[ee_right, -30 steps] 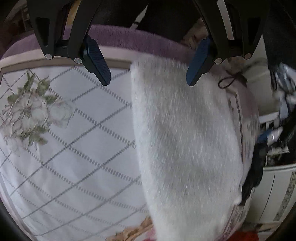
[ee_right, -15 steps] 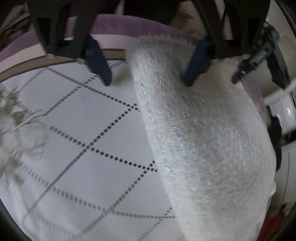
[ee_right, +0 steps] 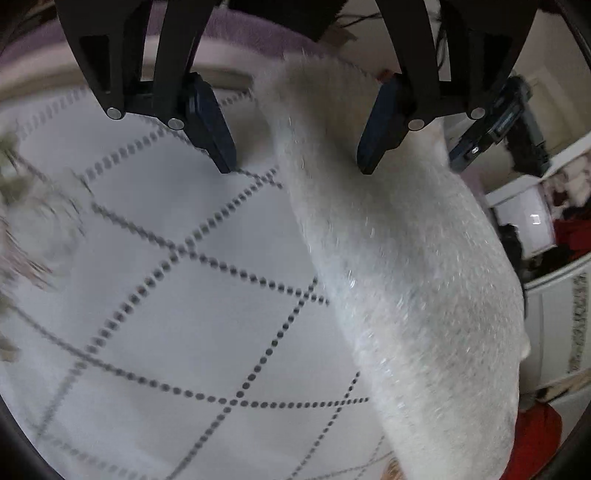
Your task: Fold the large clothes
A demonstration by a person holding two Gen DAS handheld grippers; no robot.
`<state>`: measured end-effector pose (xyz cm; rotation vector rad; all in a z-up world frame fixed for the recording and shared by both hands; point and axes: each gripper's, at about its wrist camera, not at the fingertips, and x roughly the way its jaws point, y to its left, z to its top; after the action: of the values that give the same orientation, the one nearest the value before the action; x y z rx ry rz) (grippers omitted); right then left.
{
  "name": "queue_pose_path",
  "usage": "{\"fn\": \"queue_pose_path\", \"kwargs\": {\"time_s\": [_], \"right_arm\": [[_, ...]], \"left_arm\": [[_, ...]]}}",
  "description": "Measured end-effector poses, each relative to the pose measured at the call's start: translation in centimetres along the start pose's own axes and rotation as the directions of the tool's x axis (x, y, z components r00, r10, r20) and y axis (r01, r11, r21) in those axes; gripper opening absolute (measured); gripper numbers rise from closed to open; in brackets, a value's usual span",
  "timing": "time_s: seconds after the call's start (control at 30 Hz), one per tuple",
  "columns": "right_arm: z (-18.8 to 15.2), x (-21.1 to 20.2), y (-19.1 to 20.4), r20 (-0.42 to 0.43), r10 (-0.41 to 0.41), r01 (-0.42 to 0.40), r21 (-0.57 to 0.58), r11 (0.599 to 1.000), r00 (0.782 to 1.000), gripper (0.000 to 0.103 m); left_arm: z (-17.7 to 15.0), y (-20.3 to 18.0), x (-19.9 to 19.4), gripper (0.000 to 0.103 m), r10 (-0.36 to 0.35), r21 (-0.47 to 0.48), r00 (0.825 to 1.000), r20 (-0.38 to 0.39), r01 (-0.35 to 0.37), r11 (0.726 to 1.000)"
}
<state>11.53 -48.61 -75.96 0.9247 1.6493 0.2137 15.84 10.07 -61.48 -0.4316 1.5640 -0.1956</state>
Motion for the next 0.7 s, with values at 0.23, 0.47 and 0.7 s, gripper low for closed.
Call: {"fn": "queue_pose_path", "kwargs": {"time_s": [0.23,0.47,0.7], "right_arm": [[1.3,0.3,0.7,-0.025,0.093,-0.094,-0.063,0.994,0.995,0.079],[1.1,-0.5,0.3,-0.06,0.105,-0.112,-0.144,0.983,0.993,0.041],[-0.9,-1.5,-1.5,-0.112,0.236,-0.233,0.038,0.972,0.965,0.023]], "left_arm": [[4.5,-2.3,2.4,0.051,-0.099,0.05,0.995,0.024,0.098,0.994],[5.2,-4.7,3.1,0.046,-0.107,0.14,0.994,0.038,0.101,0.985],[0.7,-5.4,1.0,0.019,-0.053,0.139,0.998,-0.015,0.055,0.989]]}}
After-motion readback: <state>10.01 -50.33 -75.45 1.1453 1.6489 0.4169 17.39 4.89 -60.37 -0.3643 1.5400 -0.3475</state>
